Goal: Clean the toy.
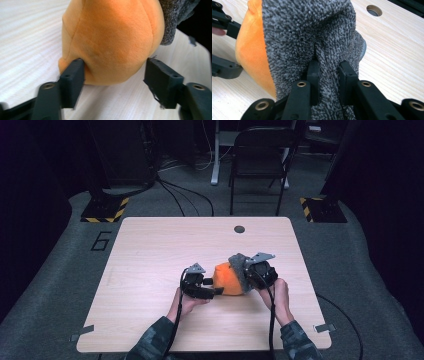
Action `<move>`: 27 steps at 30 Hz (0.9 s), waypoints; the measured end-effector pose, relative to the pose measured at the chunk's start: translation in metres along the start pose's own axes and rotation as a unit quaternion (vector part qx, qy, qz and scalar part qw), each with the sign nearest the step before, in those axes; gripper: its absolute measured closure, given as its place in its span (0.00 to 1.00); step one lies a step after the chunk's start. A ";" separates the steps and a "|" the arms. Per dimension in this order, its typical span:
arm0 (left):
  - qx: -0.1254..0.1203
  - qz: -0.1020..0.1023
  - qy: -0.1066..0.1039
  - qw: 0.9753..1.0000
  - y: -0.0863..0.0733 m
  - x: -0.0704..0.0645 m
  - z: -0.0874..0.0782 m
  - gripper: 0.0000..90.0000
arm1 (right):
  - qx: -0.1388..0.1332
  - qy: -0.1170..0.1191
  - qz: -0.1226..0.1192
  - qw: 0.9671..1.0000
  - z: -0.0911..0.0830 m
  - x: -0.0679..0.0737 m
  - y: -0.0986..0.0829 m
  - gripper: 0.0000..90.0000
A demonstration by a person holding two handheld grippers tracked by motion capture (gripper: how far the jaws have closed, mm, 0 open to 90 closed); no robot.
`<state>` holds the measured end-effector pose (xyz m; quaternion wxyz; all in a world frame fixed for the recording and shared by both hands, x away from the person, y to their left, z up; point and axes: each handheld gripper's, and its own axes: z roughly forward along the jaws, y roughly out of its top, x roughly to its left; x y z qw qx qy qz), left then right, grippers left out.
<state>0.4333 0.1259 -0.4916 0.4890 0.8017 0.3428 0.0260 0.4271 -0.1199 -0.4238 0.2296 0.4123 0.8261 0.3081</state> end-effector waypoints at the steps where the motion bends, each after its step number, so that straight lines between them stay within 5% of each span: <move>1: -0.001 0.009 0.002 1.000 0.000 0.000 -0.001 0.31 | 0.000 0.001 0.002 1.000 0.000 0.000 0.000 0.83; 6: 0.002 0.063 0.026 0.998 -0.004 -0.001 -0.002 0.26 | -0.001 0.002 -0.002 1.000 0.002 -0.002 0.000 0.83; 11: 0.028 0.118 0.050 0.991 -0.012 0.000 0.008 0.22 | 0.000 0.001 -0.003 1.000 0.003 -0.004 0.000 0.83; 18: 0.036 0.140 0.071 0.987 -0.018 0.002 0.018 0.22 | -0.002 0.002 0.000 1.000 0.004 -0.004 0.000 0.83; 23: 0.038 0.167 0.088 0.981 -0.018 -0.002 0.024 0.25 | 0.000 0.002 0.002 1.000 0.004 -0.005 -0.001 0.83; 27: 0.027 0.167 0.087 0.982 -0.020 -0.003 0.026 0.41 | 0.000 0.003 0.002 1.000 0.005 -0.005 -0.001 0.83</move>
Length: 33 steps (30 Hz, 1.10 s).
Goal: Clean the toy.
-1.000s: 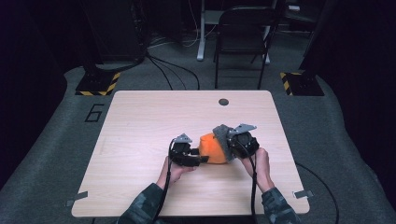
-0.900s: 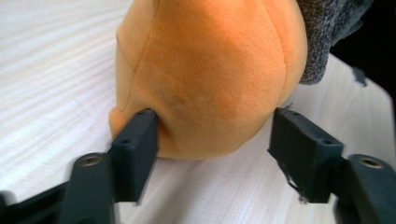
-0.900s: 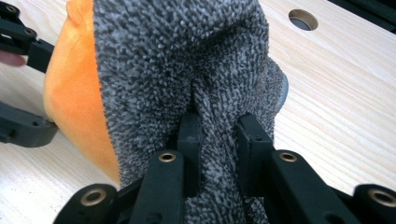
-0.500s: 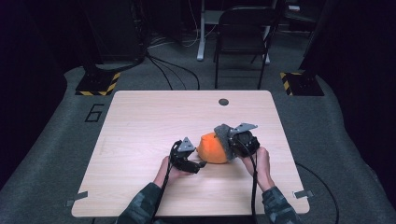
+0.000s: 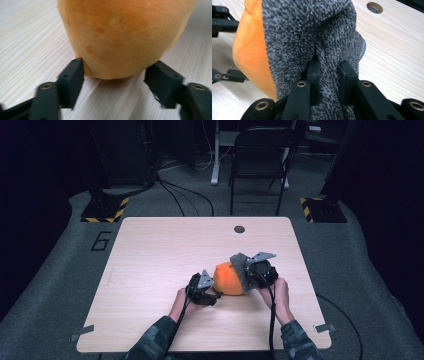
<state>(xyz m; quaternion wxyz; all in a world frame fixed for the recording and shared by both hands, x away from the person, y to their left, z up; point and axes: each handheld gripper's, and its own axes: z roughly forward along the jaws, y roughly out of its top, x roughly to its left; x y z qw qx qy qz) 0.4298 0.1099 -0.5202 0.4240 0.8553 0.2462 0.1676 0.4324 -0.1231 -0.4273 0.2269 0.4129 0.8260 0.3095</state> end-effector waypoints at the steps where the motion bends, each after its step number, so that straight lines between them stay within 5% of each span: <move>1: 0.002 -0.004 0.006 1.000 0.000 -0.001 0.000 0.49 | -0.002 0.000 0.003 1.000 0.000 0.001 0.000 0.83; 6: 0.002 -0.009 0.016 1.000 0.001 -0.004 0.000 0.72 | 0.000 0.003 -0.001 1.000 0.000 0.002 0.000 0.83; 10: -0.004 -0.018 0.013 1.000 0.001 -0.004 0.000 0.78 | -0.015 0.013 0.018 1.000 -0.008 -0.003 0.001 0.82; 17: -0.006 -0.021 0.014 1.000 0.000 -0.004 0.000 0.79 | -0.034 -0.035 0.066 0.997 -0.036 -0.048 -0.008 0.82; 25: -0.005 -0.017 0.015 1.000 0.000 -0.003 0.000 0.80 | 0.043 -0.053 0.089 0.994 0.003 -0.064 -0.036 0.82; 33: -0.010 -0.012 0.015 1.000 -0.002 -0.004 0.000 0.81 | 0.064 -0.049 0.093 0.992 0.018 -0.066 -0.045 0.82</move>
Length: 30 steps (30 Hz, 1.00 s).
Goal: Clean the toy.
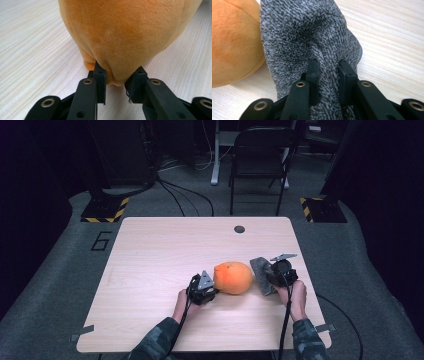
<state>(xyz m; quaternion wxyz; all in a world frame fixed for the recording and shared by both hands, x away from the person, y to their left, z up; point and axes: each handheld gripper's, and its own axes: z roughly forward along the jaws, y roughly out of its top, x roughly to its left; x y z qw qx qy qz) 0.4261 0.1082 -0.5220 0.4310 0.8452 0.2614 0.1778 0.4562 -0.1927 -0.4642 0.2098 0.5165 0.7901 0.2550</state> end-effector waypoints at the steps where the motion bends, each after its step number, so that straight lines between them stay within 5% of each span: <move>1: -0.003 0.001 0.000 1.000 0.000 0.000 0.000 0.82 | 0.001 0.001 0.000 1.000 0.000 0.000 0.000 0.82; 4: -0.021 0.004 0.001 1.000 -0.002 -0.002 -0.001 0.86 | 0.001 -0.001 0.000 1.000 0.001 0.000 0.000 0.82; 9: -0.056 -0.038 -0.047 0.997 0.011 0.000 -0.015 0.90 | -0.001 -0.002 0.006 1.000 -0.001 -0.005 -0.001 0.82; 16: -0.086 -0.127 -0.106 0.982 0.039 0.001 -0.043 0.90 | -0.006 -0.004 0.020 1.000 -0.006 -0.013 -0.002 0.82; 23: -0.057 -0.189 -0.146 0.969 0.045 0.005 -0.052 0.89 | -0.012 -0.005 0.022 1.000 -0.011 -0.013 0.000 0.82; 29: -0.017 -0.228 -0.162 0.960 0.032 0.008 -0.033 0.89 | -0.018 -0.011 0.014 1.000 -0.016 -0.011 0.002 0.82; 30: -0.010 -0.237 -0.167 0.957 0.028 0.010 -0.028 0.89 | -0.020 -0.009 0.017 1.000 -0.017 -0.010 0.002 0.82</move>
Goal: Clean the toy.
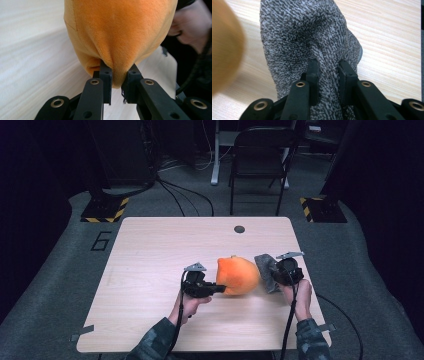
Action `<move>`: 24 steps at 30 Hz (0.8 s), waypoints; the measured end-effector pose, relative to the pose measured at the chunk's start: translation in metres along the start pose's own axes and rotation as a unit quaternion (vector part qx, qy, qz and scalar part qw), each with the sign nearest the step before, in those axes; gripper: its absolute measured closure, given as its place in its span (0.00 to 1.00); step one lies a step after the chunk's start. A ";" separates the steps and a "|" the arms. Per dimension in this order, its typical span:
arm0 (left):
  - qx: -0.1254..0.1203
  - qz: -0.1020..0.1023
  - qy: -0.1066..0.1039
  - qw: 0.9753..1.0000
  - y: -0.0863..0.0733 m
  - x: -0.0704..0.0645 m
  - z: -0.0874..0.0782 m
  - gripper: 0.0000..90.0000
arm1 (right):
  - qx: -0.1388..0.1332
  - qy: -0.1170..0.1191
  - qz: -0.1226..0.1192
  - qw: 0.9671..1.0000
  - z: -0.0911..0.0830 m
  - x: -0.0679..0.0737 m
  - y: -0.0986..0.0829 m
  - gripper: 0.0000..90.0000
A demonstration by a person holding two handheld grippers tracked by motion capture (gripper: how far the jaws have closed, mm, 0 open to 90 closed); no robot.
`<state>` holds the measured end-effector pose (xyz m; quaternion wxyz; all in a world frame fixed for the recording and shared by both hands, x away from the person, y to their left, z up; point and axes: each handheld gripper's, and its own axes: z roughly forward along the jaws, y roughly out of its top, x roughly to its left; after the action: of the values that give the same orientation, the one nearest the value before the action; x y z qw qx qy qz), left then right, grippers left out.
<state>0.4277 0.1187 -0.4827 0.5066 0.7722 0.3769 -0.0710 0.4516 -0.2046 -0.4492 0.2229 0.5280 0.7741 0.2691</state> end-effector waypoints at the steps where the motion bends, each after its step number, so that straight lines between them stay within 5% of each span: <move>1: 0.005 -0.011 -0.003 1.000 -0.003 0.006 0.004 0.89 | 0.000 0.000 -0.002 1.000 -0.001 0.000 0.000 0.82; 4: 0.016 -0.035 -0.002 0.999 -0.011 0.019 0.013 0.89 | -0.007 0.000 0.001 1.000 -0.007 0.001 0.003 0.82; 8: 0.016 -0.036 0.000 0.999 -0.010 0.020 0.011 0.88 | -0.029 0.009 -0.005 1.000 -0.027 0.010 0.012 0.82; 13: 0.016 -0.028 0.005 0.999 -0.010 0.021 0.011 0.87 | -0.069 0.034 -0.053 0.996 -0.053 0.043 0.027 0.82; 15: 0.015 -0.025 0.005 1.000 -0.010 0.022 0.011 0.87 | -0.083 0.053 -0.084 0.992 -0.060 0.069 0.032 0.82; 20: 0.013 -0.023 0.008 1.000 -0.010 0.022 0.011 0.86 | -0.079 0.071 -0.147 0.983 -0.056 0.116 0.031 0.82; 24: 0.011 -0.022 0.013 1.000 -0.011 0.020 0.012 0.86 | -0.063 0.058 -0.165 0.983 -0.039 0.127 0.024 0.82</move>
<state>0.4380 0.1208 -0.5065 0.4912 0.7701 0.3998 -0.0764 0.3999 -0.0851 -0.4115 0.2517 0.3612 0.8438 0.3070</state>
